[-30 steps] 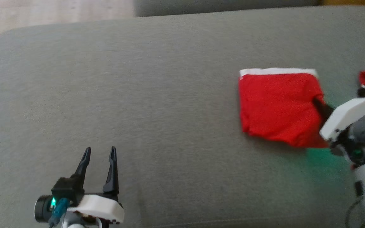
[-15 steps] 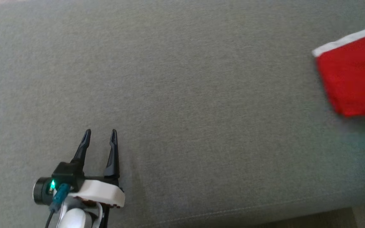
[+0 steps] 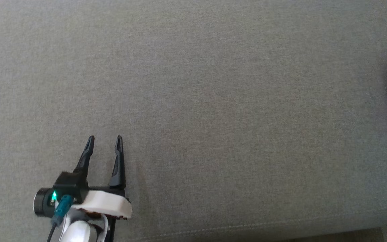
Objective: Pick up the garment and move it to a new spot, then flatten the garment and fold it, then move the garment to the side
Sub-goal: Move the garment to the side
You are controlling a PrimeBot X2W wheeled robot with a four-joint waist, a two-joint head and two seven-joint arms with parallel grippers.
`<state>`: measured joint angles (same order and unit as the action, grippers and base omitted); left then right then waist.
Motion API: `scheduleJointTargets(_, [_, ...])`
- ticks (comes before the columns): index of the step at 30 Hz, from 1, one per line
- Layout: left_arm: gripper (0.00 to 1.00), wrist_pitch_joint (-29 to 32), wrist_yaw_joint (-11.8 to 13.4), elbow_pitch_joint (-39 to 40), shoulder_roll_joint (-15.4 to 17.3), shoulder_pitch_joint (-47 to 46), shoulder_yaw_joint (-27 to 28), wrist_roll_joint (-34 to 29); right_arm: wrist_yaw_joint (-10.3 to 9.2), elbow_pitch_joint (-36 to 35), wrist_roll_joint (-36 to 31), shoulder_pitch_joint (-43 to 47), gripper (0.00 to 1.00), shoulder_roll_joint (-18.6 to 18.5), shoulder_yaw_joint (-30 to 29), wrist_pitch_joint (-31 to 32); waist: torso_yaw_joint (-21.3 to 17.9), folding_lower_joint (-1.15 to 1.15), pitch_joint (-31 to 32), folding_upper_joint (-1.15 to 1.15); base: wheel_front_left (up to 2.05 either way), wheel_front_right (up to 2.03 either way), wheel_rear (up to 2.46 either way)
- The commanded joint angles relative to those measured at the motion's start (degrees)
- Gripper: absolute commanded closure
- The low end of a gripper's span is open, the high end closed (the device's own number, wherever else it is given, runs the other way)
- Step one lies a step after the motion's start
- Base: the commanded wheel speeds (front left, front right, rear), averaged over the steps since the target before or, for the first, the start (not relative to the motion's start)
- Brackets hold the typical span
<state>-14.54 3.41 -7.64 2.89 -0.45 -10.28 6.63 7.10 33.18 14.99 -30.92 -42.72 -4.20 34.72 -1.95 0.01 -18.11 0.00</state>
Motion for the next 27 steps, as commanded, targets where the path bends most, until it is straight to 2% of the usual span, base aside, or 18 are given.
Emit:
scheduleJointTargets(1, [0.00,-0.5,0.5,1.8,0.0,-0.6,1.7,0.1,0.39,-1.4,-1.7,0.7,0.00,-2.9,-0.4,-1.7,-0.4,-0.01,0.4,0.00,0.00,0.00,0.00])
scheduleJointTargets(5, [0.00,-0.5,0.8,1.7,0.0,0.0,1.8,0.8,0.39,-3.3,-5.3,0.4,0.00,-0.9,-0.9,-6.4,-0.9,-0.01,2.4,0.00,0.00,0.00,0.00])
scheduleJointTargets(8, [0.00,-0.5,1.2,1.9,0.0,0.8,2.4,1.9,0.39,-6.9,-5.4,0.9,0.00,2.9,-3.0,-11.0,-0.9,-0.01,4.8,0.00,0.00,0.00,0.00])
scheduleJointTargets(13, [0.00,-0.5,1.6,1.9,0.0,3.1,3.2,3.2,0.39,-17.6,-6.9,5.9,0.00,10.5,-5.7,-17.5,-0.6,-0.01,9.9,0.00,0.00,0.00,0.00])
scheduleJointTargets(17, [0.00,-0.5,1.7,1.9,0.0,4.3,3.8,3.5,0.39,-27.9,-7.5,13.0,0.00,18.5,-6.2,-21.4,-0.1,-0.01,13.2,0.00,0.00,0.00,0.00])
scheduleJointTargets(18, [0.00,-0.5,1.7,1.9,0.0,4.3,3.8,3.5,0.39,-27.9,-7.5,13.0,0.00,18.5,-6.2,-21.4,-0.1,-0.01,13.2,0.00,0.00,0.00,0.00])
scheduleJointTargets(20, [0.00,-0.5,1.5,1.6,0.0,5.1,3.9,4.0,0.39,-32.2,-8.1,17.0,0.00,22.8,-5.7,-23.4,0.1,-0.01,14.8,0.00,0.00,0.00,0.00])
scheduleJointTargets(21, [0.00,-0.5,1.2,1.2,0.0,5.8,3.9,4.3,0.39,-35.8,-9.5,21.3,0.00,26.9,-4.2,-25.6,0.3,-0.01,15.9,0.00,0.00,0.00,0.00])
scheduleJointTargets(22, [0.00,-0.5,1.2,1.2,0.0,5.8,3.9,4.3,0.39,-35.8,-9.5,21.3,0.00,26.9,-4.2,-25.6,0.3,-0.01,15.9,0.00,0.00,0.00,0.00])
scheduleJointTargets(27, [0.00,-0.5,1.1,-0.2,0.0,7.6,4.8,4.5,0.39,-38.8,-11.2,30.3,0.00,36.1,-0.1,-31.8,1.0,-0.01,18.1,0.00,0.00,0.00,0.00])
